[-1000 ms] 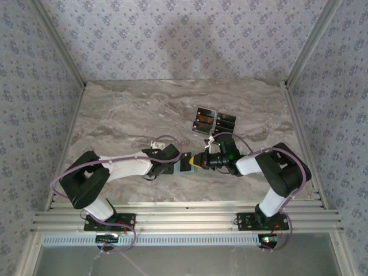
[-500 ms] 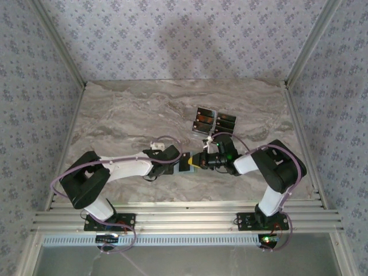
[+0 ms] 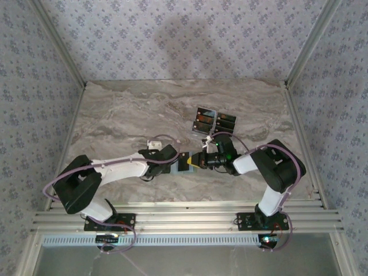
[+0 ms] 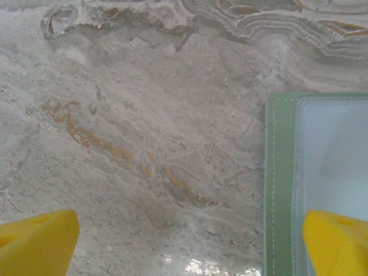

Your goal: Put the credit cards into the card holder

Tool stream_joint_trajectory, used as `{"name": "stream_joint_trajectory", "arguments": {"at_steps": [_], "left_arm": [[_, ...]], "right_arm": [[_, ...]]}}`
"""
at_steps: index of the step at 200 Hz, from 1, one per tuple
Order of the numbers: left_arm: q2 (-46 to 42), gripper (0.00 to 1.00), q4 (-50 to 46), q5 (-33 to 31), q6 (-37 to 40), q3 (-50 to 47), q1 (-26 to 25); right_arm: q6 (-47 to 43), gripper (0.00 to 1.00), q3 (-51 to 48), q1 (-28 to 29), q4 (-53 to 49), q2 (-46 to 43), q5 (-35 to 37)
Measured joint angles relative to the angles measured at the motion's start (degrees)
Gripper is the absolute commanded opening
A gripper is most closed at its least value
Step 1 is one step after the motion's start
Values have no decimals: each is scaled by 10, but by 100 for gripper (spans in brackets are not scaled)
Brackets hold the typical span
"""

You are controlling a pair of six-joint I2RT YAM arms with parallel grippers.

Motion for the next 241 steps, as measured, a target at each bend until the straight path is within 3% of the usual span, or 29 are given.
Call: {"name": "stream_joint_trajectory", "arguments": {"at_steps": [241], "left_arm": [[16,100,42,4,14,-32,16]], "right_arm": [[4,0,26,-5,10,38,-5]]}}
